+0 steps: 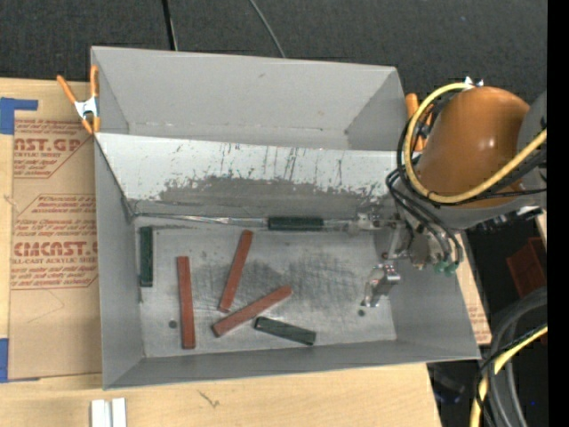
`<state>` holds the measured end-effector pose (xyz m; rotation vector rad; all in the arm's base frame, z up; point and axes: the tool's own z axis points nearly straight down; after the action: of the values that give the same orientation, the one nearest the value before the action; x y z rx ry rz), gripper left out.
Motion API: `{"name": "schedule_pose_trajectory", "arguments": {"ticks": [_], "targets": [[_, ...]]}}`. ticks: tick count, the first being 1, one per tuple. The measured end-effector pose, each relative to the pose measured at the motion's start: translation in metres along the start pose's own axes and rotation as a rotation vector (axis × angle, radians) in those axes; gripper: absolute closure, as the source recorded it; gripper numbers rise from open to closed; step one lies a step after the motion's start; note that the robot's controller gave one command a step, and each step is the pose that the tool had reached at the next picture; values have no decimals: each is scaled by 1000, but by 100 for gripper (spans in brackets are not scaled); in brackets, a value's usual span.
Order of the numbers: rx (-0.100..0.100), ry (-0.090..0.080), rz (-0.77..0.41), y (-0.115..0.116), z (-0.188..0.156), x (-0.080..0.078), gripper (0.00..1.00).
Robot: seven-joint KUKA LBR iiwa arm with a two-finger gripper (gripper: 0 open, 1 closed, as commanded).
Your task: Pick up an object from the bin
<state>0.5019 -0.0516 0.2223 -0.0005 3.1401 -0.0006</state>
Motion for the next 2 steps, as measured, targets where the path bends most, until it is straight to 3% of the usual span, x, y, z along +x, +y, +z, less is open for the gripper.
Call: {"name": "schedule_pose_trajectory", "arguments": {"ticks": [1, 2], "targets": [[0, -5, -28, 17, 62, -3, 0], [-1, -1, 49, 38, 136, -1, 0]]}}
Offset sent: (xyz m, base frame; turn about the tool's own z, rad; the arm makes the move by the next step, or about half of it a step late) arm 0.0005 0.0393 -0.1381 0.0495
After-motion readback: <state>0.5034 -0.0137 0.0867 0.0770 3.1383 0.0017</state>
